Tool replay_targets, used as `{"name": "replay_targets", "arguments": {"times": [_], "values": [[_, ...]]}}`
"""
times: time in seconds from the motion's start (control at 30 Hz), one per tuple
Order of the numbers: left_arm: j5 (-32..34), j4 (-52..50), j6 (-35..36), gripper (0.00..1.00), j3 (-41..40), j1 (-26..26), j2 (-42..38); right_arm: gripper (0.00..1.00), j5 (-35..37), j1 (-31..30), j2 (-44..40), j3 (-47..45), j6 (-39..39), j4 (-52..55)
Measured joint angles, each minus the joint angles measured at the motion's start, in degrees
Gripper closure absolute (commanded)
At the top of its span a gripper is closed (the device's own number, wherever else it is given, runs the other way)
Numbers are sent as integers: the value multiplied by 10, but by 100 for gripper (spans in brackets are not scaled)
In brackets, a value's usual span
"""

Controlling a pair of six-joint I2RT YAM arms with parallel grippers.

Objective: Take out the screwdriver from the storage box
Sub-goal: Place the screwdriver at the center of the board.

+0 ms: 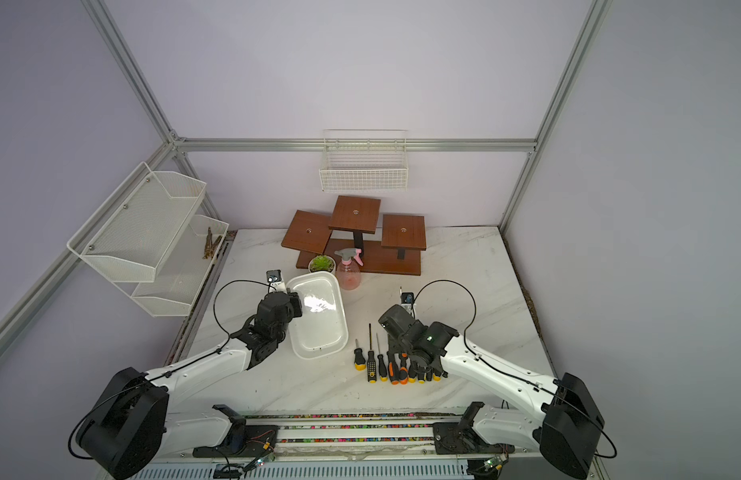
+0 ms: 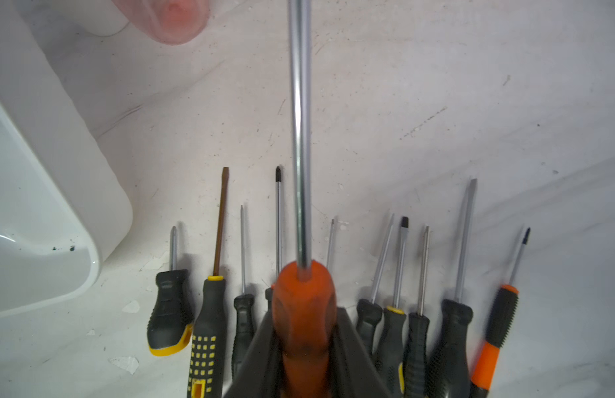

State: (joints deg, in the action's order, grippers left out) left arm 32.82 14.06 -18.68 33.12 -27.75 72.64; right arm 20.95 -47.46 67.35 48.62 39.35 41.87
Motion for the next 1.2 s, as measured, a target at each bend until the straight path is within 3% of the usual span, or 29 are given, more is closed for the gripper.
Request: {"name": "replay_targets", "arguments": {"times": [0.43, 1.2], "values": [[-11, 0, -2, 100, 0, 4, 0, 100, 46, 19, -37, -28, 59, 120], [-27, 0, -2, 100, 0, 4, -1, 100, 71, 85, 27, -79, 120, 141]]}}
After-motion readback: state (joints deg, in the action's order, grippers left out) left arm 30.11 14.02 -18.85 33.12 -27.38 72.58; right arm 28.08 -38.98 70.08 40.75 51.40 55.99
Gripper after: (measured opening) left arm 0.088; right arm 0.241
